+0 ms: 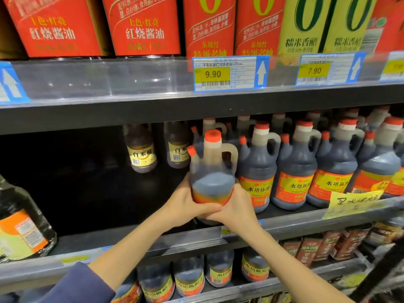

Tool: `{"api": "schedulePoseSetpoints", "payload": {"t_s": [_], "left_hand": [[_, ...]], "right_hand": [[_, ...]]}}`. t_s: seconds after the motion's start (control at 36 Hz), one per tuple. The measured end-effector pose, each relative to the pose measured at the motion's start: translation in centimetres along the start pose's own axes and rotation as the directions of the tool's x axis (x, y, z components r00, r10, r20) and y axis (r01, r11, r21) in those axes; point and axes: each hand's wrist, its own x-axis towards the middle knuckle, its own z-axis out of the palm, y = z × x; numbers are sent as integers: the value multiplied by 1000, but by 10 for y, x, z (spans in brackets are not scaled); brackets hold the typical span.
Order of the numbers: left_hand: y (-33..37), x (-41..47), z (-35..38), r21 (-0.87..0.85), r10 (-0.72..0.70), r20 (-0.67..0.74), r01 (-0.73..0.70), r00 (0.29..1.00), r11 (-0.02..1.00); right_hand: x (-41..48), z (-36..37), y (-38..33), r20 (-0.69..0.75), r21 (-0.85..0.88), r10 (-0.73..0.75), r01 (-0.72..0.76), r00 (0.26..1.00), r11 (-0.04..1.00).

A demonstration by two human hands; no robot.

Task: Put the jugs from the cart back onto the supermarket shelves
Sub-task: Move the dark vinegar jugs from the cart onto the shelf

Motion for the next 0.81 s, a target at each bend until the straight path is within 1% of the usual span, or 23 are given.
{"api": "schedulePoseSetpoints", "payload": {"t_s": [0.25,0.44,0.58,0.64,0.72,0.81], "left_hand": [[-13,15,3,-62,-31,15,32,999,998],[-16,16,8,-109,-54,8,54,999,993],[-16,13,4,-56,-75,37,77,996,995],[-16,10,-1,-27,-105,60,107,993,994],[-18,3,-8,17,-109,114,108,987,994],[-23,-2,-10,95,-108,133,96,985,991]], "right_hand": [[5,2,2,38,-73,36,-33,999,997],[5,-1,4,60,-32,70,-68,996,997],[2,-11,5,104,-38,52,-49,993,998],[-2,-17,8,110,-37,48,-44,993,998],[-10,-23,13,78,13,43,-44,996,999],[-17,-24,15,24,18,19,-19,1000,1000]]}}
